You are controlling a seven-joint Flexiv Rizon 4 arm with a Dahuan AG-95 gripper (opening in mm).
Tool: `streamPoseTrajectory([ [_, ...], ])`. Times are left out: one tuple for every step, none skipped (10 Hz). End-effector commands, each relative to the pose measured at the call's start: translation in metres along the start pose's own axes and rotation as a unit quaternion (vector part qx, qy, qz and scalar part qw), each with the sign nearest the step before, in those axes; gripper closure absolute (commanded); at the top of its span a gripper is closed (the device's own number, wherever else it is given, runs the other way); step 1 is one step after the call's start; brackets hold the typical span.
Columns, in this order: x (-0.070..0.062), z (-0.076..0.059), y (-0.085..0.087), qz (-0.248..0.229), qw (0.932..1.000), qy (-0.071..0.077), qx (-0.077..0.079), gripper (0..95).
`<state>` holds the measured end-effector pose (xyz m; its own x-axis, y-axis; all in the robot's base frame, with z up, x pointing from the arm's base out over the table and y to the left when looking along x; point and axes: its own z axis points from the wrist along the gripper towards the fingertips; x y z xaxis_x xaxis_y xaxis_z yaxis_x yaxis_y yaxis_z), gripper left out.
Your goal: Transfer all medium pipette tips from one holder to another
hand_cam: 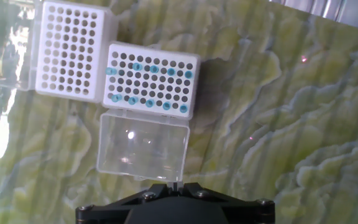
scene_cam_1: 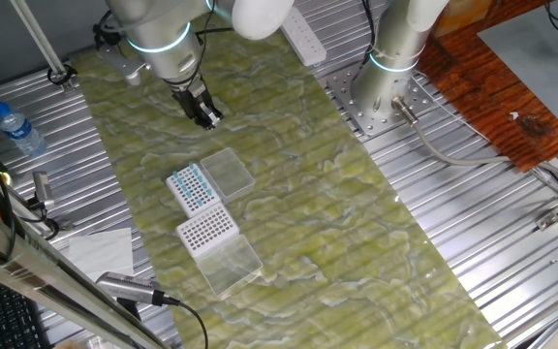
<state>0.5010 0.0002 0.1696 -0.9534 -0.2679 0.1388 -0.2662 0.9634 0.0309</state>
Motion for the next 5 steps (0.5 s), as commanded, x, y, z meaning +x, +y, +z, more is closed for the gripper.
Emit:
streamPoseTrajectory([
  [0.0013, -0.0002, 0.0000, 0.008, 1.0000, 0.001, 0.001, 95.0],
  [0.0013, -0.0002, 0.0000, 0.010, 0.9999, 0.002, 0.000, 95.0],
  [0.0013, -0.0002, 0.0000, 0.012, 0.9999, 0.004, 0.000, 95.0],
  [0.0013, -0.0002, 0.0000, 0.017, 0.9999, 0.004, 0.001, 95.0],
  [0.0013, -0.0002, -0.0001, 0.017, 0.9998, 0.004, 0.002, 95.0],
])
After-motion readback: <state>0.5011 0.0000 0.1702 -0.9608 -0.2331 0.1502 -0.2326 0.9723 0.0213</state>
